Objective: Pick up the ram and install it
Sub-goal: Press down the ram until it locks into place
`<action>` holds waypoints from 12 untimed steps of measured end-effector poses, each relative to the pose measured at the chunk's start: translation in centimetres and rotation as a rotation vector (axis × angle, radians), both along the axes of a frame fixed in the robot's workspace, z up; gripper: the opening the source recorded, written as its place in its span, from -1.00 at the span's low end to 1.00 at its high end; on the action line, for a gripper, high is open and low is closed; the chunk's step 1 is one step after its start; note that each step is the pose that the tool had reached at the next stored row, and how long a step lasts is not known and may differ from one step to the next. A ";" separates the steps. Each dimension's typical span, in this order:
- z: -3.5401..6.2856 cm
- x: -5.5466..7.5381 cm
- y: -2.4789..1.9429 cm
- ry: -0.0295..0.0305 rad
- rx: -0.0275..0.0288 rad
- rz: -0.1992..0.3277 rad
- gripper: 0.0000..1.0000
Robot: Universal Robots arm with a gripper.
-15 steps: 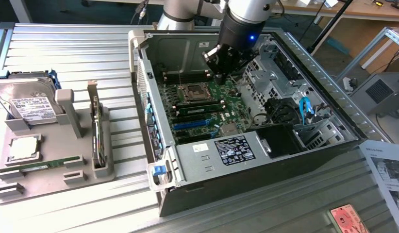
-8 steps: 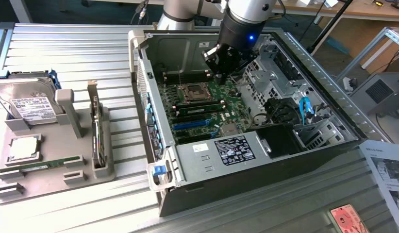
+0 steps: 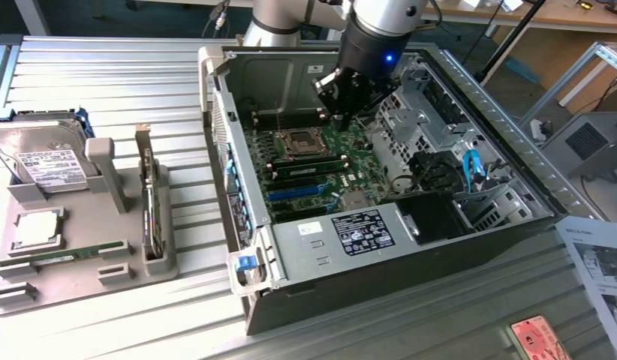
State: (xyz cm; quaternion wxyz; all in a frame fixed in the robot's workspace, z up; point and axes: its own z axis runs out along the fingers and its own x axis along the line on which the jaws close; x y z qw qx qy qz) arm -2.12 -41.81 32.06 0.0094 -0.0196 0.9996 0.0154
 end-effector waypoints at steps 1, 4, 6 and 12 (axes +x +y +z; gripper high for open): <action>0.00 0.0 0.00 0.0021 0.0000 0.000 -0.79; 0.00 0.1 0.00 0.0077 0.0000 0.000 -0.79; 0.00 0.1 0.00 0.0098 0.0000 0.000 -0.79; 0.00 0.1 0.00 0.0099 0.0001 -0.009 -0.79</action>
